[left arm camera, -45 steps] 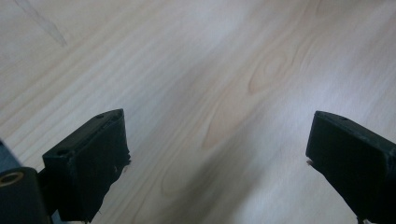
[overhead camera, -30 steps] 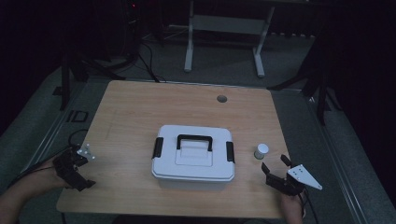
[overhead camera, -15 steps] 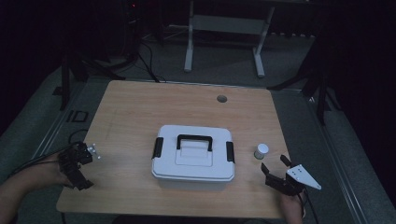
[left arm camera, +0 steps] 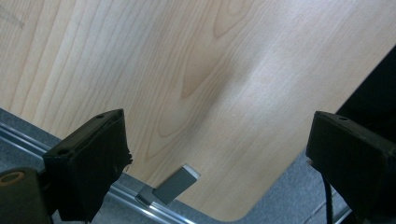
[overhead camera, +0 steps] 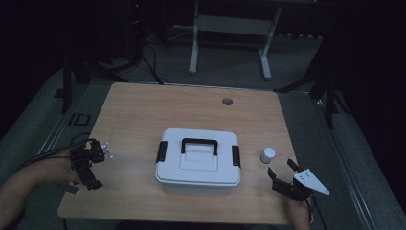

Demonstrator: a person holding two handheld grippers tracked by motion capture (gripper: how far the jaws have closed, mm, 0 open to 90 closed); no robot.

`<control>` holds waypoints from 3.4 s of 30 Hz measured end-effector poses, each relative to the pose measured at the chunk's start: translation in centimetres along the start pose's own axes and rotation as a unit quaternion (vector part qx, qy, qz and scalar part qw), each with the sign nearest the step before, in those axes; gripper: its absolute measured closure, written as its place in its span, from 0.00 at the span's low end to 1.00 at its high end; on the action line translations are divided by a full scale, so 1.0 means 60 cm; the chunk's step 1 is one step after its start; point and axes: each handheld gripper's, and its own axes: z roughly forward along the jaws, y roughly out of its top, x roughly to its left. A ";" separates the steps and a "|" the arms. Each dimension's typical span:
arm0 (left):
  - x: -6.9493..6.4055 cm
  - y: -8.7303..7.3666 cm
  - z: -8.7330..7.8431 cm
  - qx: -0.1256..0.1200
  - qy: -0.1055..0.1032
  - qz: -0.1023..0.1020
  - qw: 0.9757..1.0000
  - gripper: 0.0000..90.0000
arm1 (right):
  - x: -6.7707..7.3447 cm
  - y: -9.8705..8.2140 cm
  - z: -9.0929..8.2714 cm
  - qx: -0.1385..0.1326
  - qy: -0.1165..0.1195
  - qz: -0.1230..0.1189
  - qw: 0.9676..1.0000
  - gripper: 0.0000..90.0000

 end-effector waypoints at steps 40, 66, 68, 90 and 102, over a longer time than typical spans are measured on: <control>-0.072 0.244 -0.148 -0.005 0.012 0.152 0.988 0.07 | 0.001 0.000 0.000 0.002 0.010 -0.005 1.000 0.16; -0.097 0.353 -0.141 0.009 0.018 0.209 0.978 0.07 | 0.001 0.000 0.000 0.003 0.019 -0.003 1.000 0.16; -0.099 0.362 -0.139 0.005 0.021 0.215 0.976 0.07 | 0.001 -0.001 0.000 0.002 0.019 -0.003 1.000 0.16; -0.100 0.420 -0.118 0.011 0.002 0.229 0.973 0.53 | -0.001 -0.001 -0.001 0.000 0.026 0.004 1.000 0.16; -0.128 0.426 -0.116 0.035 0.009 0.234 0.972 0.82 | -0.001 -0.001 -0.001 0.000 0.026 0.005 1.000 0.16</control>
